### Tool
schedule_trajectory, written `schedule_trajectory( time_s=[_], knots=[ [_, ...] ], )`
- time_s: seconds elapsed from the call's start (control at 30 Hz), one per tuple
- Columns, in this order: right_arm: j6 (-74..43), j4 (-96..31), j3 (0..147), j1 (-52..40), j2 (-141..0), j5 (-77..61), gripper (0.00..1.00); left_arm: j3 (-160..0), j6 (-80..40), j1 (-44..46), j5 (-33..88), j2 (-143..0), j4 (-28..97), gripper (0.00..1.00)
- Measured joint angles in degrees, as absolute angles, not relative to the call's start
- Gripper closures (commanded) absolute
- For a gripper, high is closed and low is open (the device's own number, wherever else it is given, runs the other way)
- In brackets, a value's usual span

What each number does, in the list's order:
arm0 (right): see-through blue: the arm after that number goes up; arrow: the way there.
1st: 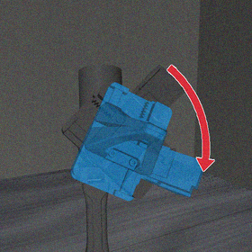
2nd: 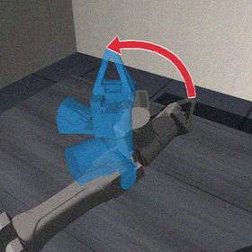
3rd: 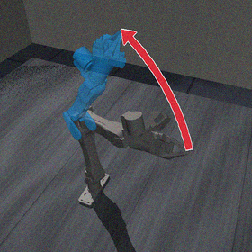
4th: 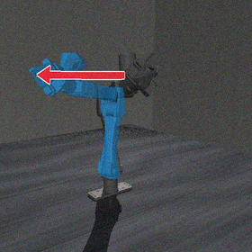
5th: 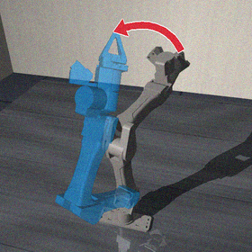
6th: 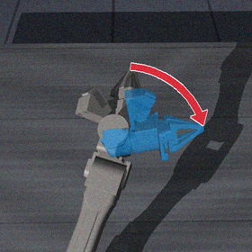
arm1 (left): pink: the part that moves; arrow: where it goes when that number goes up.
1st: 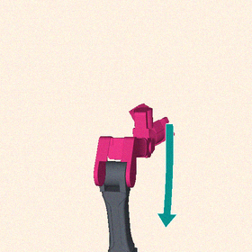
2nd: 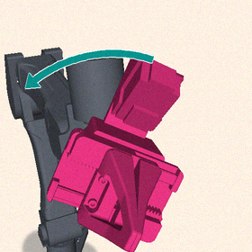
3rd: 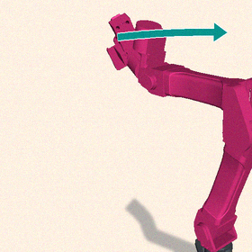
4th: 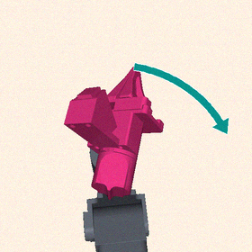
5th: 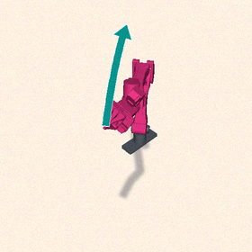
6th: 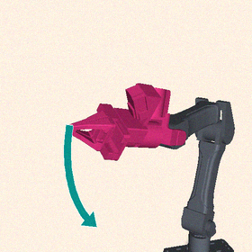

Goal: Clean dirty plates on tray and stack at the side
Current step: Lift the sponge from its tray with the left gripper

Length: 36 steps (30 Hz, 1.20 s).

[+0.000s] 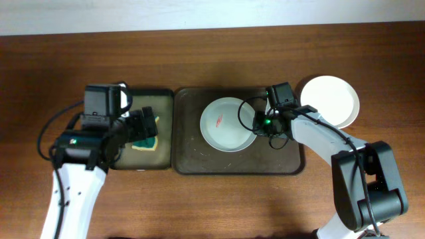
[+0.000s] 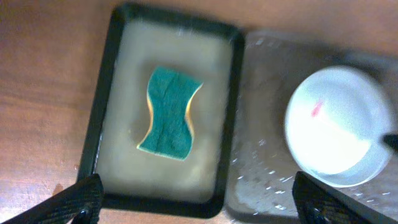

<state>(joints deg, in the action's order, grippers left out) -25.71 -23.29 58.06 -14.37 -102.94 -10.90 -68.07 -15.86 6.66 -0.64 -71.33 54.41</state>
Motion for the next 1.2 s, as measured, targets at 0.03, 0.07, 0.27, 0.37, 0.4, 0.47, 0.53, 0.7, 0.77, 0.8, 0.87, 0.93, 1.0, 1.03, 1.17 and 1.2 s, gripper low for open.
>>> schedule_trajectory(
  time_s=[0.03, 0.07, 0.27, 0.37, 0.4, 0.47, 0.53, 0.7, 0.77, 0.8, 0.87, 0.93, 1.0, 1.03, 1.17, 1.2],
  knots=[
    [-25.7, -23.3, 58.1, -14.3, -102.9, -10.9, 0.86, -66.4, -15.9, 6.7, -1.4, -73.0, 54.5, 0.09],
    [-25.7, -23.3, 58.1, -14.3, -102.9, -10.9, 0.86, -64.8, -15.9, 6.7, -2.5, -75.2, 54.3, 0.12],
    [-25.7, -23.3, 58.1, -14.4, -102.9, -10.9, 0.86, -63.2, -15.7, 6.7, -5.0, -88.7, 47.7, 0.25],
    [-25.7, -23.3, 58.1, -14.3, -102.9, -10.9, 0.86, -63.2, -14.1, 6.7, -5.0, -93.1, 45.1, 0.24],
    [-25.7, -23.3, 58.1, -14.4, -102.9, -10.9, 0.86, -63.2, -13.4, 6.7, -5.0, -95.2, 43.8, 0.23],
    [-25.7, -23.3, 58.1, -14.4, -102.9, -10.9, 0.86, -63.1, -12.9, 6.7, -5.0, -97.2, 42.2, 0.24],
    [-25.7, -23.3, 58.1, -14.4, -102.9, -10.9, 0.86, -63.1, -12.8, 6.7, -5.2, -99.3, 39.4, 0.28],
    [-25.7, -23.3, 58.1, -14.4, -102.9, -10.9, 0.86, -63.1, -12.5, 6.7, -5.9, -101.8, 35.6, 0.37],
    [-25.7, -23.3, 58.1, -14.4, -102.9, -10.9, 0.86, -63.1, -12.4, 6.7, -6.0, -102.9, 35.3, 0.4],
    [-25.7, -23.3, 58.1, -14.3, -102.9, -10.9, 0.86, -63.1, -12.4, 6.7, -6.0, -103.4, 35.3, 0.44],
    [-25.7, -23.3, 58.1, -14.4, -102.9, -10.9, 0.86, -63.1, -12.2, 6.7, -6.4, -104.7, 35.3, 0.83],
    [-25.7, -23.3, 58.1, -14.4, -102.9, -10.9, 0.86, -63.1, -12.1, 6.6, -6.7, -104.7, 35.1, 0.91],
    [-25.8, -23.3, 58.1, -14.4, -102.9, -10.9, 0.86, -63.1, -11.8, 6.5, -7.2, -104.7, 35.1, 0.95],
    [-25.7, -23.3, 58.1, -14.4, -102.9, -10.9, 0.86, -63.4, -11.8, 6.3, -7.1, -104.7, 35.6, 0.96],
    [-25.7, -23.3, 58.1, -14.4, -102.9, -10.9, 0.86, -65.6, -11.8, 4.3, -6.9, -102.1, 38.4, 1.0],
    [-25.7, -23.3, 58.0, -14.4, -102.9, -10.9, 0.86, -65.6, -11.8, 4.1, -6.7, -97.2, 38.6, 1.0]
  ],
)
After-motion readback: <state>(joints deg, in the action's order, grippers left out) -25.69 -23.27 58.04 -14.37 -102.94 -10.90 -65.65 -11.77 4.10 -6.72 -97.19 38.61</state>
